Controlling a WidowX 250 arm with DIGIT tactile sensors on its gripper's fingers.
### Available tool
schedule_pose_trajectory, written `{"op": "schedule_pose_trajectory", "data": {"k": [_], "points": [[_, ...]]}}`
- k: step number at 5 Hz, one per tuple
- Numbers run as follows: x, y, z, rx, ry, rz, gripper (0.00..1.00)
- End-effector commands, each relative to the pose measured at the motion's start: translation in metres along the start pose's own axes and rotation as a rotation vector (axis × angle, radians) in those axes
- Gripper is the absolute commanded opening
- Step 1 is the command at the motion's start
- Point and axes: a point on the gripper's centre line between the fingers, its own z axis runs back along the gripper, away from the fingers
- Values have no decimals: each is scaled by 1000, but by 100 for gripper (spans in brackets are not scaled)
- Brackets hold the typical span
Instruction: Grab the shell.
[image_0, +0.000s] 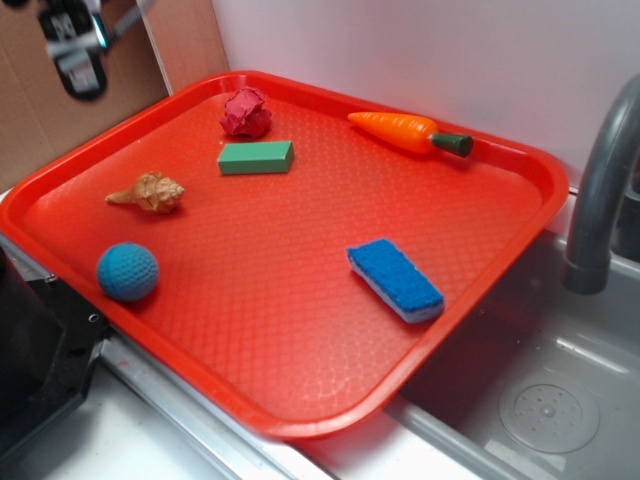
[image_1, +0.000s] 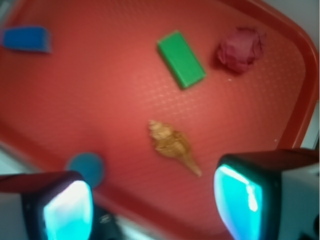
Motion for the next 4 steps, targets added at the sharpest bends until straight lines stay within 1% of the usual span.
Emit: {"op": "schedule_pose_trajectory", "data": {"k": [1,2,3,4], "points": [[6,17,-59,20,32,-169,100],[8,20,-75,21,56,-173,100],[9,11,-89,-3,95,-178,100],[-6,2,-109,-38,136,-170,100]]}}
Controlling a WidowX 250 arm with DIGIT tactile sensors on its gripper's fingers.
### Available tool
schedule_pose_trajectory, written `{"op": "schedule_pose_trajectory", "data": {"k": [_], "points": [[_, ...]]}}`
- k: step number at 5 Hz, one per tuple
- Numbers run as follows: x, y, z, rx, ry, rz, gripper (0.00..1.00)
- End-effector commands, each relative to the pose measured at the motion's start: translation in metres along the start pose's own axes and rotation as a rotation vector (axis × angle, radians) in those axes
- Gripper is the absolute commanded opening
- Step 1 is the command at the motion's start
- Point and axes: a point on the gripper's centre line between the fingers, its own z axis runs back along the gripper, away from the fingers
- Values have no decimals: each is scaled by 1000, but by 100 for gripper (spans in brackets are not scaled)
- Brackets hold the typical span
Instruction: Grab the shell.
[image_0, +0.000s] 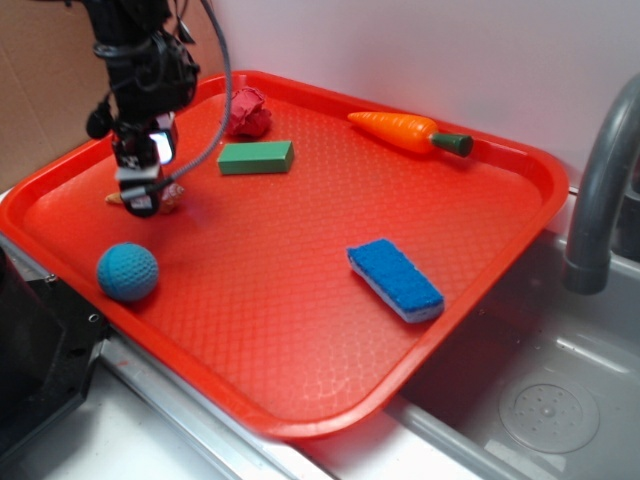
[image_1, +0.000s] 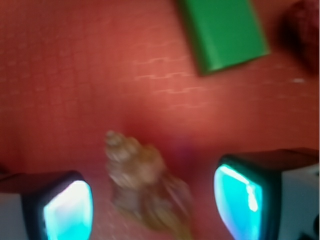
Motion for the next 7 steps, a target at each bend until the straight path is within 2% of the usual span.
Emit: {"op": "schedule_pose_trajectory", "data": {"k": [1,2,3,4,5,6,7], "points": [[-10,-10,-22,-22,44,15,59],[-12,-8,-19,-31,29,35,0],[-11,-5,-3,-28,48,46,0],[-15,-2,47,27,53,292,0],[-18,-5,98,58,-61,542,0],[-5,-16,149,122,-168,794,0],[1,-18,173,60,-199,853,0]]}}
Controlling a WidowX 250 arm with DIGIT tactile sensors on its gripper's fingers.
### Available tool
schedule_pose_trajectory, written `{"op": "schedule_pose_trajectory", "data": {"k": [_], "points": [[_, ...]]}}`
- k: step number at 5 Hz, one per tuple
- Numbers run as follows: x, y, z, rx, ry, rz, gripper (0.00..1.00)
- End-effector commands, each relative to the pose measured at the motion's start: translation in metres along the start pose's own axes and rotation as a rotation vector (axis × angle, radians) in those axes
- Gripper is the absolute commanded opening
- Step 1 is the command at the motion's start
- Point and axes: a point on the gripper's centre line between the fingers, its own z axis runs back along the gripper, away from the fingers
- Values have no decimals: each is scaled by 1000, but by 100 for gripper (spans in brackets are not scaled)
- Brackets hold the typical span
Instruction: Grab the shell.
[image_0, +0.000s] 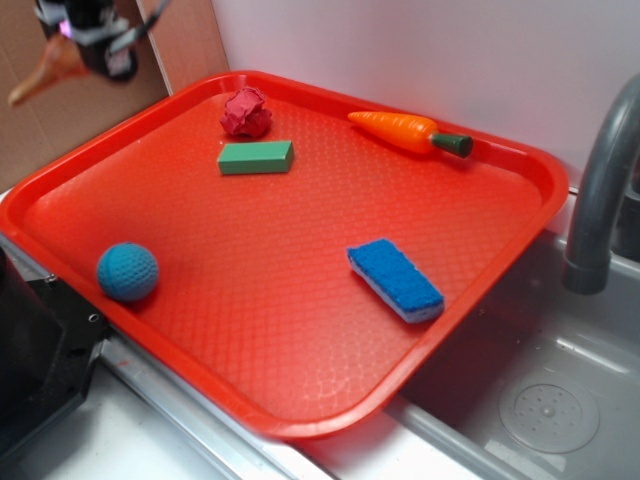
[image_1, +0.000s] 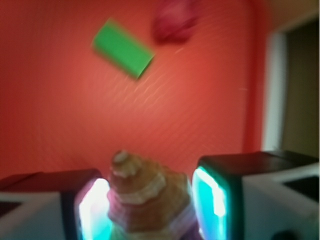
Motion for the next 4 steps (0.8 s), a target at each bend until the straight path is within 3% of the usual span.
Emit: {"op": "schedule_pose_trajectory", "data": {"k": [1,2,4], "points": [[6,-19,45,30,-86,197,0],[3,-19,52,-29,-128,286,0],[10,-15,44,-36,-105,310,0]]}}
